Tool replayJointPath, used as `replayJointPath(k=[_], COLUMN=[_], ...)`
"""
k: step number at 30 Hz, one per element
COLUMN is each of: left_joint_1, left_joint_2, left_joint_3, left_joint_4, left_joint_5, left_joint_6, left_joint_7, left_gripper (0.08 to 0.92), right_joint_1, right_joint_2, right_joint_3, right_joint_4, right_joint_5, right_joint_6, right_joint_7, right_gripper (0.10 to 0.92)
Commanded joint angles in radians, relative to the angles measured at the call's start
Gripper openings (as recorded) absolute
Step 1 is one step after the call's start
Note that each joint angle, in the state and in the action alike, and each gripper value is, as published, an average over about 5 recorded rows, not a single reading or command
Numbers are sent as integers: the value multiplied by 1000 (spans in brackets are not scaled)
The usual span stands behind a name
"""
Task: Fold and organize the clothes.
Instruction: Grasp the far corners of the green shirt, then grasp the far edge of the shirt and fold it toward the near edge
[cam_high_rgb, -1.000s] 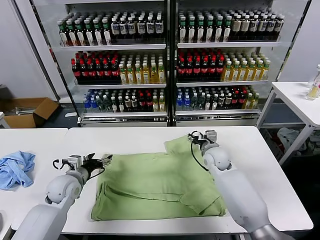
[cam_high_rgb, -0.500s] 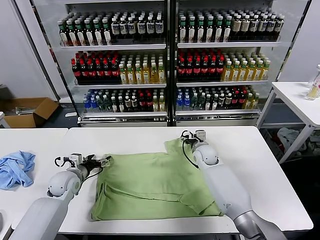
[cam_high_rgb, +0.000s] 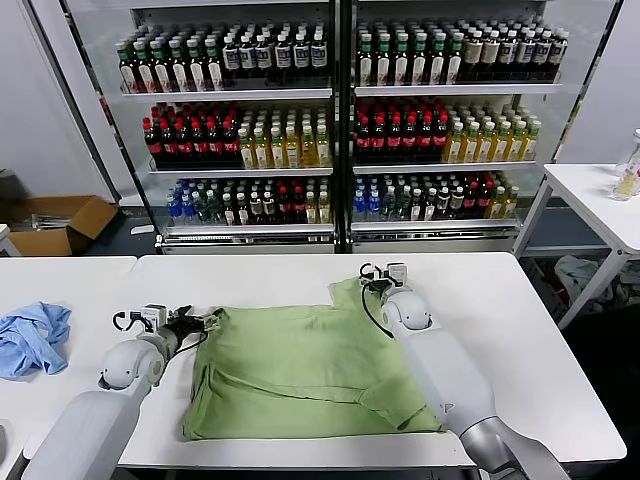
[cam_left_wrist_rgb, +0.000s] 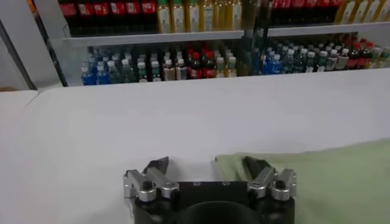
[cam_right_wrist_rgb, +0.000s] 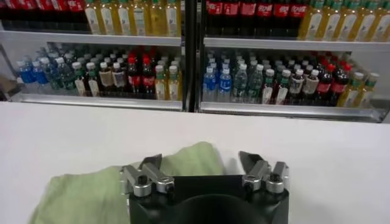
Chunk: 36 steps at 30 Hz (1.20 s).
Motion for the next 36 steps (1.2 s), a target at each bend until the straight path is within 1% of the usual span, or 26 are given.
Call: replayJointPath(k=[1, 10, 14, 17, 19, 21, 24, 30, 36], left_joint_1=[10, 32, 40, 49, 62, 80, 114, 198, 311], left_joint_2=[-3, -14, -11, 0, 11, 22, 35, 53, 68], left_joint_3=[5, 0, -2, -13, -26, -40, -59, -103, -162], left_joint_4=[4, -12, -20, -40, -65, -92, -141, -248, -348], left_joint_5=[5, 4, -12, -56, -92, -115, -140, -170, -179], left_joint_6=[-2, -20, -75, -115, -131, -144, -154, -160, -165], left_joint_7=[22, 40, 47, 49, 48, 45, 36, 7, -4], left_gripper=[681, 430, 317, 231, 179, 128, 93, 89, 89], right_joint_1=[5, 1, -1, -15, -38, -75, -142, -280, -420], right_joint_2=[6, 9, 4, -18, -50, -88, -140, -232, -311], right_joint_3=[1, 3, 5, 4, 0, -1, 9, 54, 109], right_joint_4=[-15, -19, -6, 56, 149, 262, 417, 675, 860], right_joint_5=[-4, -3, 0, 25, 62, 105, 154, 221, 224], right_joint_6=[0, 16, 65, 80, 66, 41, 4, -49, -86], right_joint_7=[-5, -14, -25, -28, -21, -11, 4, 34, 56], right_gripper=[612, 352, 239, 155, 118, 106, 106, 106, 106])
